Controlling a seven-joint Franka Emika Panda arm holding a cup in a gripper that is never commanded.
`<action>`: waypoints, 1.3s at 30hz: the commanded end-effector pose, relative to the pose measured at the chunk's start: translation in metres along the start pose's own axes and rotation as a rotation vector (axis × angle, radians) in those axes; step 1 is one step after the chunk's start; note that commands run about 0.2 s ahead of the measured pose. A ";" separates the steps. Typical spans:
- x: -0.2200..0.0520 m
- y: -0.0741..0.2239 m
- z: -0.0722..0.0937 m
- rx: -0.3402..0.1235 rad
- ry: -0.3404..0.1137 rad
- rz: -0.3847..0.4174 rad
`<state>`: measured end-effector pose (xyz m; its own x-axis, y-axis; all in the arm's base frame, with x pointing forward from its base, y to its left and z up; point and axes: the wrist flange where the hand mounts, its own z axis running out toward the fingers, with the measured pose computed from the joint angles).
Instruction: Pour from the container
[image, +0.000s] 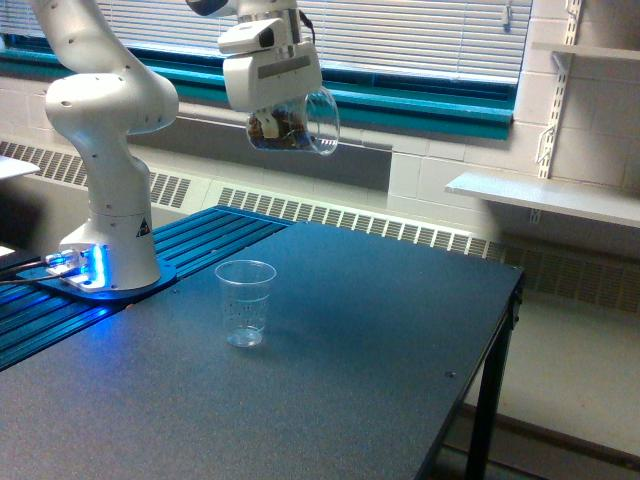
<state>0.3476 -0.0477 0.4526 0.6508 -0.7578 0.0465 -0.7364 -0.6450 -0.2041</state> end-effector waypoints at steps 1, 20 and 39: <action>-0.001 0.009 0.001 0.001 -0.015 0.033; -0.009 0.031 0.013 -0.001 -0.067 0.119; -0.015 0.057 0.027 -0.012 -0.126 0.194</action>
<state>0.3066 -0.0641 0.4153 0.5467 -0.8320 -0.0945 -0.8308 -0.5248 -0.1853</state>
